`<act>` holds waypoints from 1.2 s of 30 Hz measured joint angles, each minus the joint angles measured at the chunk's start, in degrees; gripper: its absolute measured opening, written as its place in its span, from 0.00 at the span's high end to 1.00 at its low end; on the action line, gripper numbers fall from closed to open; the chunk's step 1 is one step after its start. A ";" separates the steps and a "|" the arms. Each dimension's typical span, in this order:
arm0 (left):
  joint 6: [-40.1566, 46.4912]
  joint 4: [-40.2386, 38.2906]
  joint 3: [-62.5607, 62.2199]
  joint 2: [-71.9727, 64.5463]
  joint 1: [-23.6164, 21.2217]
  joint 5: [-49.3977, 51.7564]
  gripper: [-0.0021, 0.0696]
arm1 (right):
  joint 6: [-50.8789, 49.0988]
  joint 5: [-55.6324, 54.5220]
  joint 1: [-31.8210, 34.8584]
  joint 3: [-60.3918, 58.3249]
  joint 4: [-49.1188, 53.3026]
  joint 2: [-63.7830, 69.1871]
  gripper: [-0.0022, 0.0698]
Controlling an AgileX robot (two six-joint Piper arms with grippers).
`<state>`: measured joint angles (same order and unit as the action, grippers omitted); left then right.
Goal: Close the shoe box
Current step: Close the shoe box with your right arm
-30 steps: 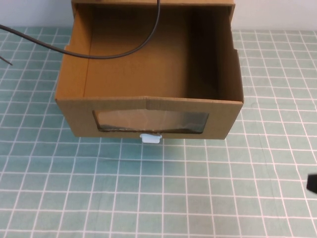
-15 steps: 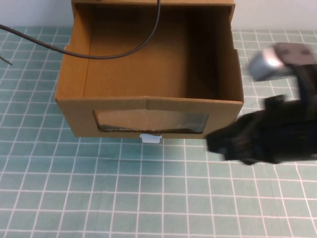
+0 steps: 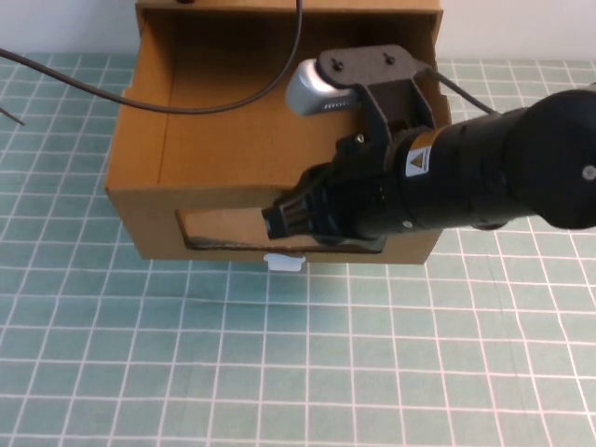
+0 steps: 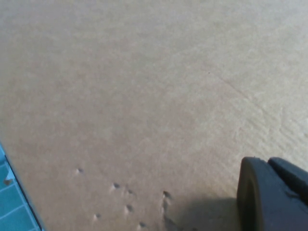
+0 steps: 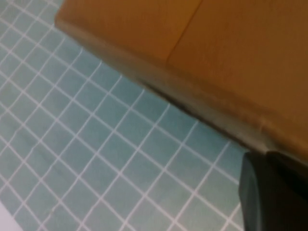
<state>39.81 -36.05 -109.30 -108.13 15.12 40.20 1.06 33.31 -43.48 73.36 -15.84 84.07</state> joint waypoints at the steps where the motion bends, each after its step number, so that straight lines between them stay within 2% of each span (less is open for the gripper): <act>1: 0.00 0.00 0.00 0.00 0.00 0.00 0.98 | 0.08 -0.23 0.13 0.53 0.00 0.24 0.99; 12: 0.00 0.00 0.00 0.00 0.00 0.00 0.98 | 0.08 -2.87 7.03 4.26 0.00 2.95 0.99; 27: 0.00 0.00 0.00 0.00 0.00 -0.16 0.98 | 2.75 -5.18 10.15 18.22 -1.07 14.30 0.99; 36: 0.00 0.00 0.00 0.00 0.00 -0.26 0.98 | 8.21 -6.90 13.30 24.68 -8.55 20.64 0.99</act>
<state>39.81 -36.05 -109.30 -108.13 15.12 39.94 9.27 26.40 -30.18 98.04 -24.39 104.71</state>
